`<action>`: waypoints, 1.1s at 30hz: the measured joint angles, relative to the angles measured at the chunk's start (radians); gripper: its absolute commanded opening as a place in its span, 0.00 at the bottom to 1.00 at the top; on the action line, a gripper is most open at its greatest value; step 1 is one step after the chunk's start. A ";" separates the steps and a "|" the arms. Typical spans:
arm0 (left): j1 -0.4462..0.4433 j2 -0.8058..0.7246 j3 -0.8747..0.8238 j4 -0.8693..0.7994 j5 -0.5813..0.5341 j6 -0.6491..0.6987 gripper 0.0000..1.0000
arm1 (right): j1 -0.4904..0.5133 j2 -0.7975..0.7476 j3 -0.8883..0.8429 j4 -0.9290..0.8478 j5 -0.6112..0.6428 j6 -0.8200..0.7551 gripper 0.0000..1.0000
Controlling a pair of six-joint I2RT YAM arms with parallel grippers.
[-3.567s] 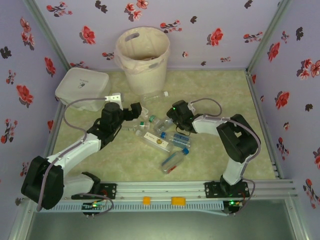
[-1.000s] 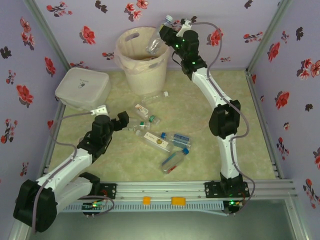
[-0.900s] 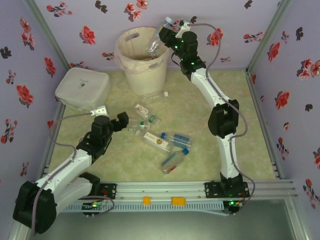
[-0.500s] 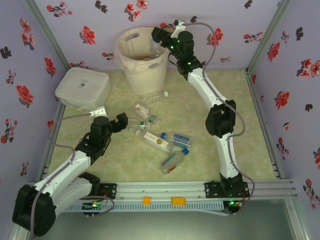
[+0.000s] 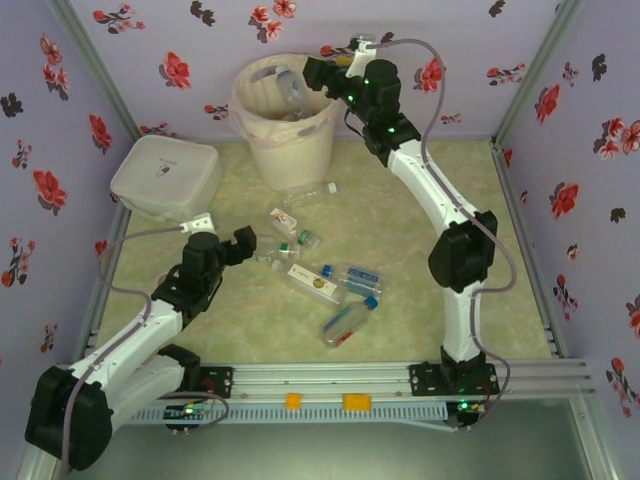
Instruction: Put the plastic bottles in the bin
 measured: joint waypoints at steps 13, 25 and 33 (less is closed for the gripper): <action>0.000 0.081 0.058 0.008 0.016 -0.007 1.00 | 0.044 -0.435 -0.608 -0.041 0.039 -0.077 1.00; 0.000 0.187 0.171 -0.066 0.078 -0.036 1.00 | 0.107 -0.641 -1.048 -0.201 0.175 -0.048 1.00; -0.009 0.241 0.231 -0.204 0.129 -0.152 1.00 | 0.111 -0.644 -1.182 -0.277 0.251 0.000 1.00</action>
